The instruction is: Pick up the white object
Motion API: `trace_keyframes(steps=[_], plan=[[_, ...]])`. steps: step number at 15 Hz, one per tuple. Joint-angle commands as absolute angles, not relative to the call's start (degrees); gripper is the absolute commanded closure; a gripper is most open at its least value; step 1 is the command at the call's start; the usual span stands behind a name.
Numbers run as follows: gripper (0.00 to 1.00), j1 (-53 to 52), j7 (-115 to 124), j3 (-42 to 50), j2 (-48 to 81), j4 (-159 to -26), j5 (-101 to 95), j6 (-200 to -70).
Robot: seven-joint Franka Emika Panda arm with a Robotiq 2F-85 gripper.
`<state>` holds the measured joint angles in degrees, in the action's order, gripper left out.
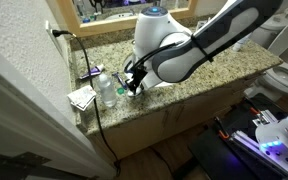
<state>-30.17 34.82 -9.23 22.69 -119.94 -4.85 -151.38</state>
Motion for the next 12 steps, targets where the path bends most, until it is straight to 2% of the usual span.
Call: trace_keyframes(steps=[1, 2, 3, 6, 12], plan=[[0.61, -29.73, 34.38, -9.74, 21.96, -120.07, -4.49, -149.33], [0.68, -29.69, 34.32, -9.80, 22.02, -120.10, -4.45, -149.28], [0.69, -29.74, 34.40, -9.78, 22.03, -120.10, -4.55, -149.18], [0.90, -29.91, 34.73, -9.67, 21.83, -120.22, -4.85, -149.31], [0.92, -30.13, 35.38, -9.51, 20.67, -120.89, -5.09, -148.51]])
